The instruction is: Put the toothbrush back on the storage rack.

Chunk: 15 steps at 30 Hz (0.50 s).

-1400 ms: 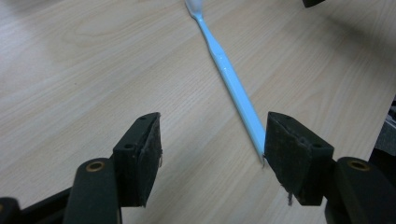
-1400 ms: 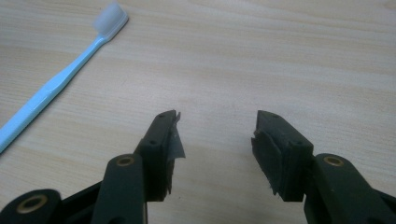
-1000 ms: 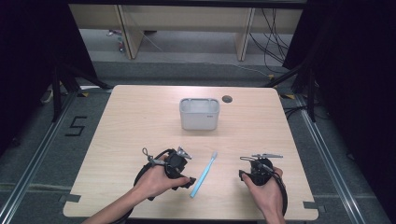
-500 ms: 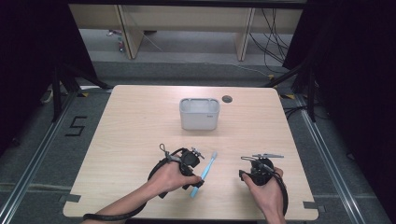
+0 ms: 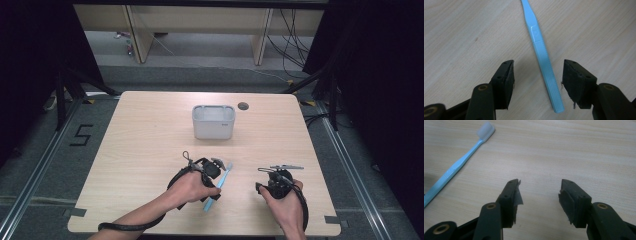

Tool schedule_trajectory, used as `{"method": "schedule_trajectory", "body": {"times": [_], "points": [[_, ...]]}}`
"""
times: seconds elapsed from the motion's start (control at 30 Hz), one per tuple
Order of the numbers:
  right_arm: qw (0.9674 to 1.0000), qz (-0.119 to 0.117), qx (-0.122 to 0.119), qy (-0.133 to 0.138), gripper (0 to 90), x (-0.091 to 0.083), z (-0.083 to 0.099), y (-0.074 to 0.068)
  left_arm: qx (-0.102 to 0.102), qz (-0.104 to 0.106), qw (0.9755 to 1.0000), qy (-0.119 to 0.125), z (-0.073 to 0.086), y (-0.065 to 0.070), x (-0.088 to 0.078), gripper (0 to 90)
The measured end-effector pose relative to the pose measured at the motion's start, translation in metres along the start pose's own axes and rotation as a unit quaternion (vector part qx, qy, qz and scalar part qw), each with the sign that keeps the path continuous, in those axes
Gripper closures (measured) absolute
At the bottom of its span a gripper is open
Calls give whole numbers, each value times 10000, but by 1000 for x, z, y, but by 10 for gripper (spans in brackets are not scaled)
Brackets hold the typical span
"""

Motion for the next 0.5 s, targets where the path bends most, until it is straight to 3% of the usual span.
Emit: {"method": "schedule_trajectory", "body": {"times": [0.2, 0.3, 0.4, 0.5], "points": [[9999, -111, 97, -10, 501, 0, 0, -2, 44, -139, 9997, -196, -4, 3, 5, 424], [10000, -38, -2, -5, 502, 0, 0, 0, 82, -167, 9995, -274, -5, 2, 8, 429], [9995, -95, 284, -41, 502, -2, -1, -5, 95, -149, 9992, -350, -4, 2, 10, 441], [9996, -100, 275, -41, 502, -2, -1, -5, 113, -152, 9990, -395, -4, 2, 11, 451]]}}
Point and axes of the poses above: each handheld gripper's, and its own axes: x roughly forward along the jaws, z roughly out of its underside, y roughly to its right, the point moved 4 cm from there along x, roughly forward along the jaws, and after that the axes turned 3 degrees about y, right-handed, at the moved point
